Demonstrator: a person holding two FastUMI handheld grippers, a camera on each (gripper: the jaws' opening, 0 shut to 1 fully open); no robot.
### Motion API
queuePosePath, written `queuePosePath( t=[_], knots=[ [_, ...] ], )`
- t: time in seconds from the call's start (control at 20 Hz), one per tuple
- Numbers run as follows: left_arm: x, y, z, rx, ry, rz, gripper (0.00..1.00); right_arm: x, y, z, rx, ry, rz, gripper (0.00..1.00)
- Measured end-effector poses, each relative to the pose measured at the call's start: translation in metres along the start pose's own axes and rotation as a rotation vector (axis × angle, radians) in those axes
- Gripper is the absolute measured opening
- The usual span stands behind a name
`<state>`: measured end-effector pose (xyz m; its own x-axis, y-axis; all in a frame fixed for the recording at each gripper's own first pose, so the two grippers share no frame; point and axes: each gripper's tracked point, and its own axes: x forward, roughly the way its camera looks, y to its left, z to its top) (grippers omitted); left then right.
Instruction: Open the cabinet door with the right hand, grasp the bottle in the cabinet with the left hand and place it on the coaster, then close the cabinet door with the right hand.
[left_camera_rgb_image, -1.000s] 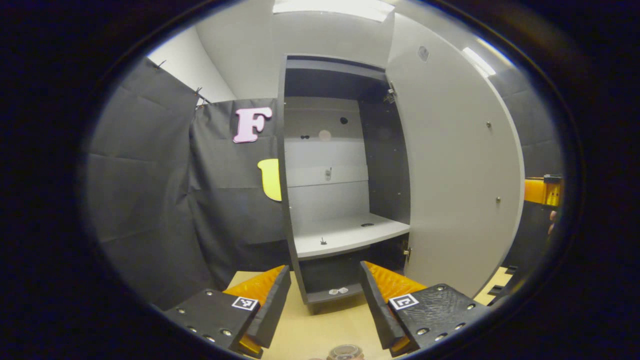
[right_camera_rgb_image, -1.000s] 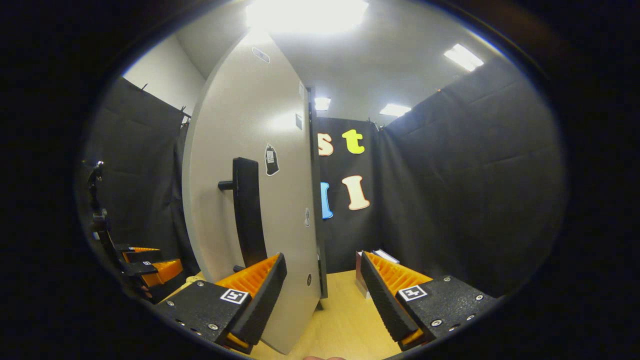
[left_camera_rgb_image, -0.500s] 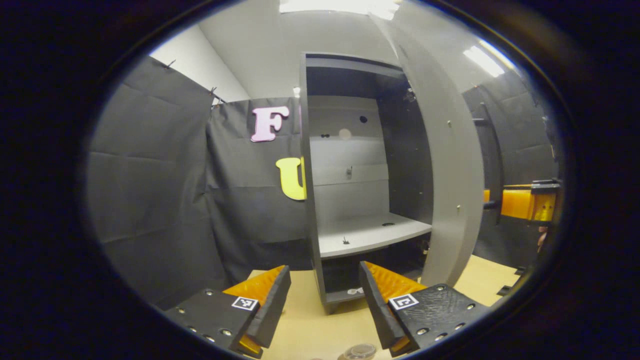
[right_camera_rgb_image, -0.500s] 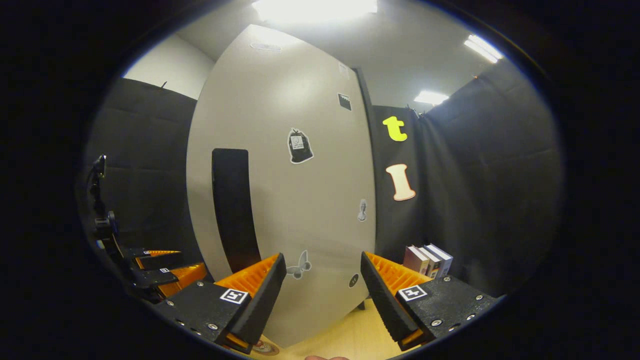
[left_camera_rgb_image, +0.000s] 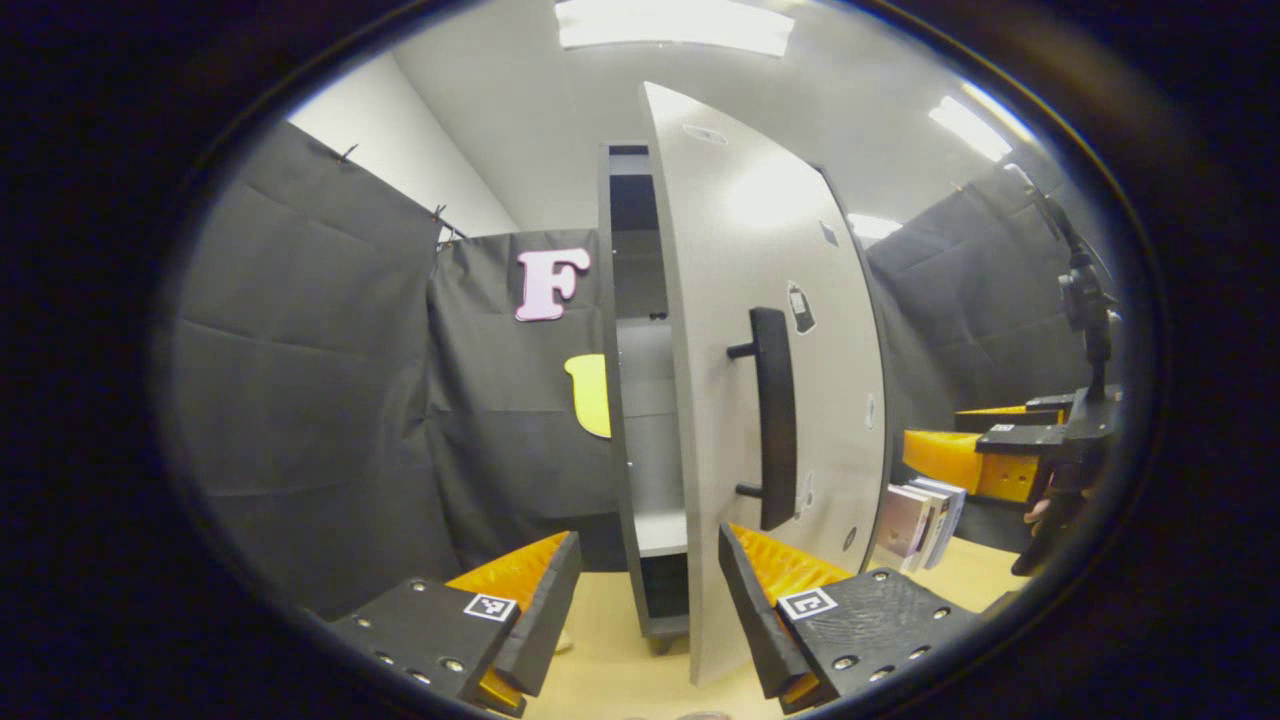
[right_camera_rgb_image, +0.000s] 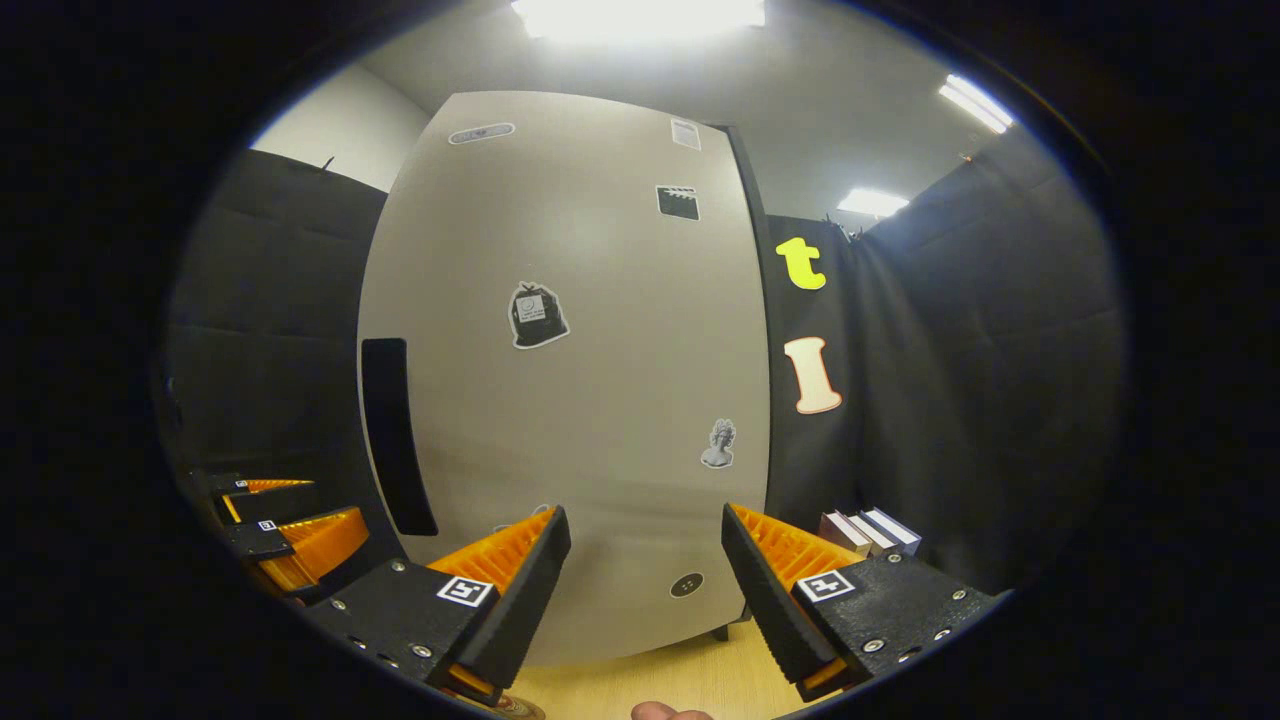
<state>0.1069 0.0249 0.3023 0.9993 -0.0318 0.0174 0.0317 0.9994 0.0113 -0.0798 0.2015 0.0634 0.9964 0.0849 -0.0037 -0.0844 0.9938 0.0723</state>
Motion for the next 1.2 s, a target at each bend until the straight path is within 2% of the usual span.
queuePosePath(
  t=[0.1,0.15,0.25,0.35,0.4,0.45,0.5,0.55,0.65,0.7,0.75,0.8,1.2],
  knots=[
    [-0.001,-0.012,0.003,-0.008,-0.002,0.006,0.79,0.004,0.000,0.002,-0.008,-0.010,-0.003,0.95],
    [0.000,-0.014,0.005,-0.012,-0.006,0.023,0.82,0.005,-0.001,0.004,-0.030,-0.017,-0.020,0.95],
    [0.005,-0.015,0.015,-0.022,-0.025,0.058,0.79,0.006,-0.006,0.009,-0.101,-0.030,-0.067,0.95],
    [0.015,-0.022,0.021,-0.023,-0.026,0.056,0.82,0.010,0.004,0.012,-0.100,-0.042,-0.033,0.95],
    [0.020,-0.025,0.022,-0.023,-0.019,0.057,0.79,0.013,0.010,0.013,-0.086,-0.041,-0.014,0.95],
    [0.025,-0.026,0.019,-0.023,-0.008,0.065,0.84,0.014,0.013,0.017,-0.079,-0.042,-0.004,0.95],
    [0.028,-0.026,0.016,-0.023,0.007,0.079,0.84,0.013,0.012,0.021,-0.080,-0.046,-0.006,0.95],
    [0.030,-0.025,0.013,-0.029,0.017,0.086,0.79,0.013,0.010,0.024,-0.084,-0.051,-0.009,0.95],
    [0.034,-0.030,0.014,-0.026,0.016,0.083,0.79,0.010,0.007,0.024,-0.075,-0.052,-0.010,0.94],
    [0.036,-0.032,0.019,-0.011,0.003,0.081,0.84,0.009,0.005,0.022,-0.064,-0.042,-0.009,0.95],
    [0.038,-0.034,0.024,0.004,-0.008,0.078,0.84,0.006,0.005,0.019,-0.053,-0.032,-0.010,0.95],
    [0.036,-0.037,0.027,0.013,-0.014,0.075,0.79,0.005,0.003,0.017,-0.047,-0.023,-0.013,0.94],
    [0.040,-0.070,0.025,0.002,-0.014,0.020,0.79,-0.003,-0.005,0.018,-0.063,-0.017,-0.021,0.95]
  ],
)
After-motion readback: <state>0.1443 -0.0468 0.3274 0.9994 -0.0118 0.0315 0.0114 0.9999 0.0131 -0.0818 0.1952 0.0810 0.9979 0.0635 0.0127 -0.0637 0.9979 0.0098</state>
